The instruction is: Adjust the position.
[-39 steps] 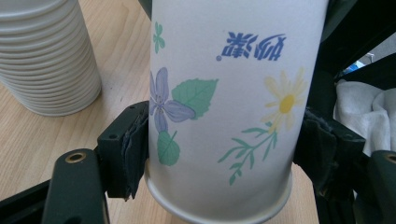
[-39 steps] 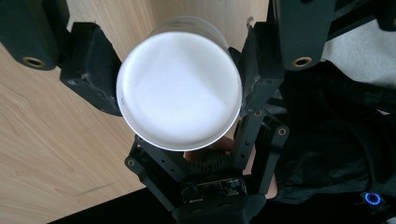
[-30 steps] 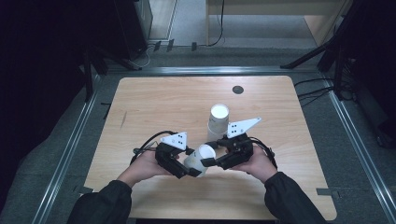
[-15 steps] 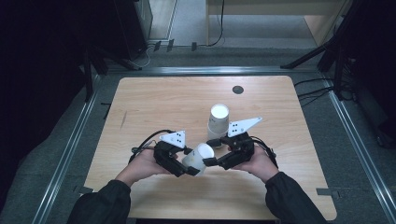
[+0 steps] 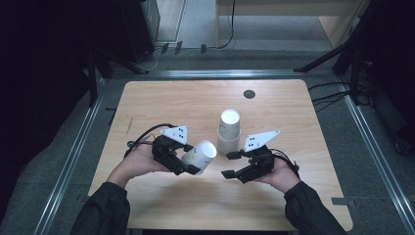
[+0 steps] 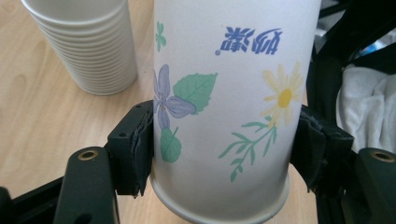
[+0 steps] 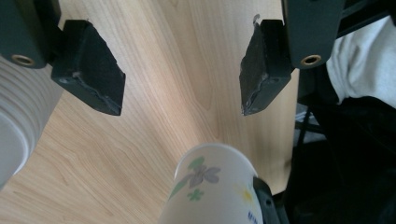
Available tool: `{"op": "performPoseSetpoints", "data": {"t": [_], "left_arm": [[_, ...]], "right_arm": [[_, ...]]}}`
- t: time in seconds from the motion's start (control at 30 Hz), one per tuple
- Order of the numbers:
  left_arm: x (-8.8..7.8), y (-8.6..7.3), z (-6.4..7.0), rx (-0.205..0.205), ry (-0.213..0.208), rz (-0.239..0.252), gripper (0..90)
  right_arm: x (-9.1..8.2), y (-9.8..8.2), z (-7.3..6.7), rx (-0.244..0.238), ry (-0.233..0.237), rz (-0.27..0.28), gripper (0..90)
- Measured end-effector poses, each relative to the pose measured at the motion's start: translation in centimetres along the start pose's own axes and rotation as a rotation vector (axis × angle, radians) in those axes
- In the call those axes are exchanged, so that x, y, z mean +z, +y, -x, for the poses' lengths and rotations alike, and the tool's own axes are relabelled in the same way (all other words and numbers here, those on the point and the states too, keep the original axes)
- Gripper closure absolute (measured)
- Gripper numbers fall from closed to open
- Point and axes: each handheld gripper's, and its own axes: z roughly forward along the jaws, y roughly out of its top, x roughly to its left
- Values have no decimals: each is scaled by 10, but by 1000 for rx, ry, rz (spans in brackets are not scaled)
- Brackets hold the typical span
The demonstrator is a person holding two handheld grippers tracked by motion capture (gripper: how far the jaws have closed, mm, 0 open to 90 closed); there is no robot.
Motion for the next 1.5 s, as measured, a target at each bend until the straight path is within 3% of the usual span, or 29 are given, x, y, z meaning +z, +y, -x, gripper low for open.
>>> {"op": "performPoseSetpoints", "data": {"t": [0.1,0.2,0.3,0.33,0.43,0.63,0.77,0.93,1.0,1.17,1.5], "left_arm": [[-2,10,-4,13,-1,-65,301],[-2,15,-5,38,50,-126,298],[-3,14,-5,40,51,-114,300],[-2,12,-5,45,31,-123,299],[0,9,-3,53,36,-154,298],[10,3,-1,69,34,-234,298],[14,3,2,74,26,-256,298],[22,4,5,85,36,-295,296],[29,6,7,102,39,-341,294],[37,9,12,135,22,-379,295],[49,14,15,177,44,-438,295]], "right_arm": [[3,1,-1,-9,-12,3,313],[6,0,-2,-42,-25,-8,310],[7,0,-3,-56,-29,-25,268],[9,1,-3,-38,-14,-24,257],[12,1,-2,-25,7,-20,232],[17,-1,-3,-34,-7,-63,225],[17,0,-3,-37,-16,-38,225],[24,1,-5,-38,-6,-51,225],[29,2,-7,-55,-5,-64,226],[37,3,-8,-70,14,-65,228],[44,9,-10,-80,29,-38,232]]}}
